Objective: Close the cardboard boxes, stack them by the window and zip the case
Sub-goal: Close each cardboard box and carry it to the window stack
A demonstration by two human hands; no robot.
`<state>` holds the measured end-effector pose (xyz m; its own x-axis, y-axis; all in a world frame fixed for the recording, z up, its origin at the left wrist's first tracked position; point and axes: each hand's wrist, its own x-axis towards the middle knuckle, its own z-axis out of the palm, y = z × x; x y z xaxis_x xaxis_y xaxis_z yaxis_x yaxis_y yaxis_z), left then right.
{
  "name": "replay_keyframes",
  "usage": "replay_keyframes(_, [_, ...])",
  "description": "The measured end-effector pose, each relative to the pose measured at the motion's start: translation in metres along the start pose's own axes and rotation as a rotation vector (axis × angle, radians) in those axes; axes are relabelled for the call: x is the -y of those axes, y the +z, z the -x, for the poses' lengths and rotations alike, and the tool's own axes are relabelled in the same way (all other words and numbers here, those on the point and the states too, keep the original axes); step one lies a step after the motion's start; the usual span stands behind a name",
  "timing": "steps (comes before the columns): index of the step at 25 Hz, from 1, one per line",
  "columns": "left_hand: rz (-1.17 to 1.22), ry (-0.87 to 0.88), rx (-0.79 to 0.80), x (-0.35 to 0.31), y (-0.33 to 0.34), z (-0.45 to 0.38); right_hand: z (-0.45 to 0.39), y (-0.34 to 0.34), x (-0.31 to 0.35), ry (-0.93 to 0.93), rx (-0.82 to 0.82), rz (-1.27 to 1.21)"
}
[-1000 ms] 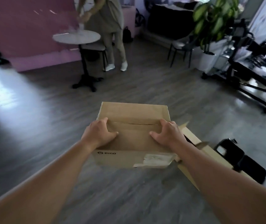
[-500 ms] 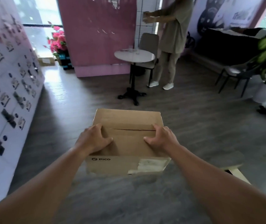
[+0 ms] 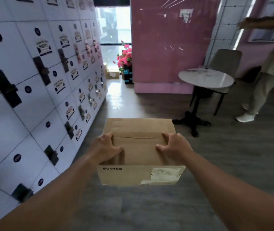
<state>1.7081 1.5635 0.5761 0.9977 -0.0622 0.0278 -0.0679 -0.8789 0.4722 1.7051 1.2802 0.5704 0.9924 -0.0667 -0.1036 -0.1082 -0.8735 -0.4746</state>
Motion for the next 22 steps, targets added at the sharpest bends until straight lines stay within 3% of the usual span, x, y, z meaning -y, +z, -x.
replay_keyframes(6, [0.019, -0.089, -0.038, 0.054, -0.015, -0.132, -0.165, 0.014, 0.054, -0.108, 0.064, 0.037])
replay_keyframes(14, [0.020, -0.053, -0.053, 0.113, -0.042, -0.366, -0.393, 0.014, 0.132, -0.084, 0.061, 0.081])
replay_keyframes(22, [-0.024, -0.048, -0.005, 0.142, -0.040, -0.605, -0.621, 0.015, 0.156, -0.082, 0.033, 0.064])
